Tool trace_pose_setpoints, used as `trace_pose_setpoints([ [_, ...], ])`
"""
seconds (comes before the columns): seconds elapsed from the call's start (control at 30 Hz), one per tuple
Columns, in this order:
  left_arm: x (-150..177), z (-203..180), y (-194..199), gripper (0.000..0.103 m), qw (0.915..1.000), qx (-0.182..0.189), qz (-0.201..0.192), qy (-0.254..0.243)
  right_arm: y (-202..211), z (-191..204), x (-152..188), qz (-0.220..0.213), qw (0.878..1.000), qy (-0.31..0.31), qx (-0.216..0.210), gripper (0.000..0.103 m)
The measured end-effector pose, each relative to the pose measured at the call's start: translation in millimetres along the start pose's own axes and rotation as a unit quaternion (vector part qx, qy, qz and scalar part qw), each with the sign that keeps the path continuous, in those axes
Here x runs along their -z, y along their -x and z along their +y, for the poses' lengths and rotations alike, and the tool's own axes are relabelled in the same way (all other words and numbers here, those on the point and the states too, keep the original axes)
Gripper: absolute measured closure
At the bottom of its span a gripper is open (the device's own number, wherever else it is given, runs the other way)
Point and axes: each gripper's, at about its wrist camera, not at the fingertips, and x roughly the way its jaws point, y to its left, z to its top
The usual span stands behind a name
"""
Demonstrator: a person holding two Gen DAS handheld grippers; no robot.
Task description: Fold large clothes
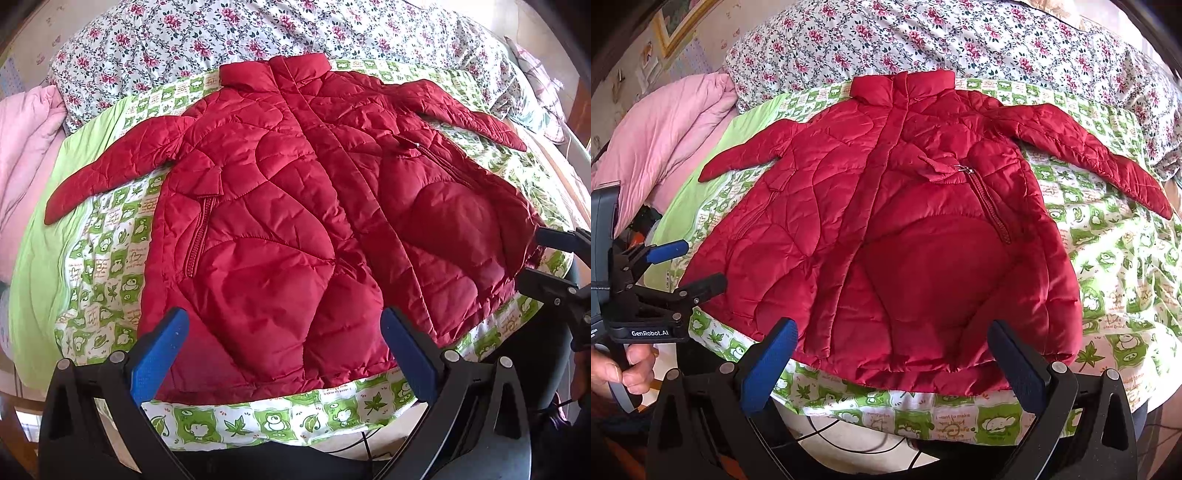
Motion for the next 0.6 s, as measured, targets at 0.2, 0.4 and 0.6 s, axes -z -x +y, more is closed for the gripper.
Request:
trace_pose_setpoints([
  [0.2, -1.4, 1.1, -1.6, 0.000, 1.0000, 0.005, 0.004, 0.002, -1.1, 0.8, -1.0, 0.004, 1.000, -0.002, -0.001, 0.000],
  [0.4, -2.2, 1.6, -2.3, 0.000, 0.9999, -0.002, -0.010, -0.002, -2.4, 0.2, -2.9, -0.016, 1.000, -0.003, -0.010, 0.000],
  [0.6, -4.9, 1.9, -3.5, 0.000, 0.9999, -0.006, -0.013, -0.004, -2.9, -3.9, -5.6, -0.019, 1.000, -0.005, -0.011, 0.000],
])
